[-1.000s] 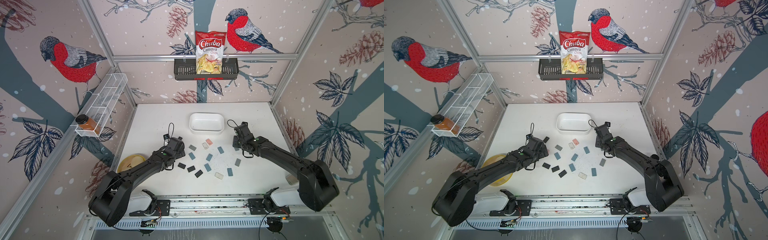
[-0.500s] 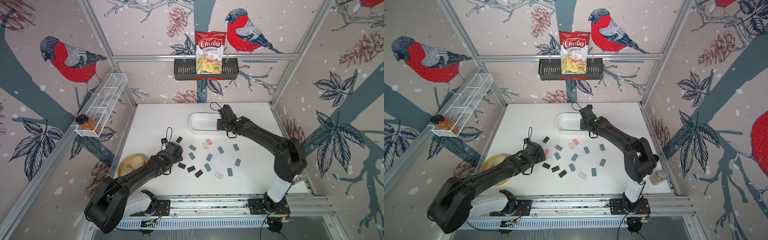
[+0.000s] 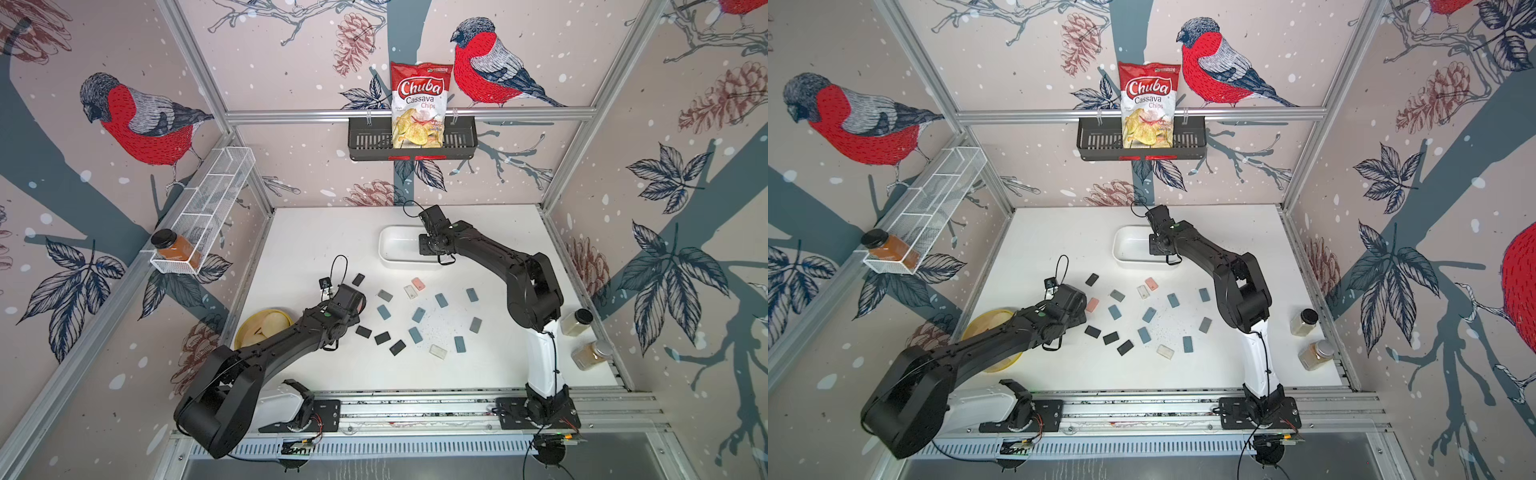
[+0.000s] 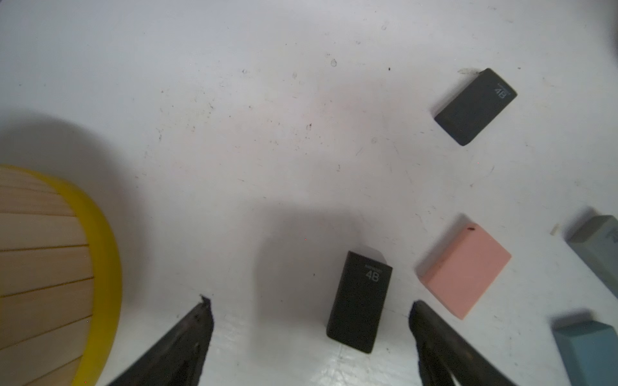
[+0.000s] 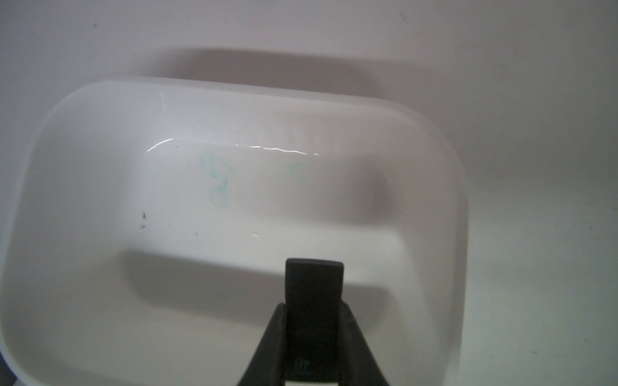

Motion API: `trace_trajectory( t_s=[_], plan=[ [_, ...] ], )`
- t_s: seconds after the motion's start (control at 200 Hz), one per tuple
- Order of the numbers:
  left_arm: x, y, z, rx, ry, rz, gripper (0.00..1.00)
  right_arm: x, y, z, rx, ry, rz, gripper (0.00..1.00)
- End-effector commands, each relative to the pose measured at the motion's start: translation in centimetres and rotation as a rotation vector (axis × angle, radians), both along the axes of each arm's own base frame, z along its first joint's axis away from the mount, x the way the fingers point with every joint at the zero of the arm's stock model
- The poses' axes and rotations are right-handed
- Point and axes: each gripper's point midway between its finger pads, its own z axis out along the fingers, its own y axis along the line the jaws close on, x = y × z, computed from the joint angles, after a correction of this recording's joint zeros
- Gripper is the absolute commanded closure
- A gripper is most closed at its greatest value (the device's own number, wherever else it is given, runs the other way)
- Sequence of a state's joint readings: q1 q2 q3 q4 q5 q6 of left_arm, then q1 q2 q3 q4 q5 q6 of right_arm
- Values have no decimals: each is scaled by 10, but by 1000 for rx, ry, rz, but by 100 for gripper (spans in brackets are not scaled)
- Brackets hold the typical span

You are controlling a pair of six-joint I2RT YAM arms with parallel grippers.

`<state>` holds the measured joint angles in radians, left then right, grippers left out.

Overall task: Put the eraser in the storage box
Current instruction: Place the eraser in the storage box.

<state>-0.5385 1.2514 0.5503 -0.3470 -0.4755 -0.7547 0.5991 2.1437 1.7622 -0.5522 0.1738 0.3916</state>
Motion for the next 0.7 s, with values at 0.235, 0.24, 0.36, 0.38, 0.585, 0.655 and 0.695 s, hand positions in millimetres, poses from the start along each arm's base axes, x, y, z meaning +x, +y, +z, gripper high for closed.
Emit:
trace_trajectory(
  t_s=[0.235,0.24,0.36,0.38,0.585,0.655,0.695],
  plan=[
    [-2,1,-9,29,43,-13,13,-5,9,-11,-9,27,27,68],
    [-2,1,-9,29,44,-14,13,-6,9,-11,-8,28,26,68],
    [-2,-6,-16,26,88,-45,13,-7,10,-12,-3,31,27,68],
    [-2,-7,-18,27,96,-51,13,-7,10,-12,-3,31,28,68],
    [-2,-9,-21,29,113,-59,14,-7,11,-12,-4,28,29,59],
    [-1,-9,-21,28,111,-60,13,-8,11,-9,-3,24,31,48],
    [-2,-9,-22,28,114,-60,14,-9,11,-6,-2,19,30,38]
  ],
)
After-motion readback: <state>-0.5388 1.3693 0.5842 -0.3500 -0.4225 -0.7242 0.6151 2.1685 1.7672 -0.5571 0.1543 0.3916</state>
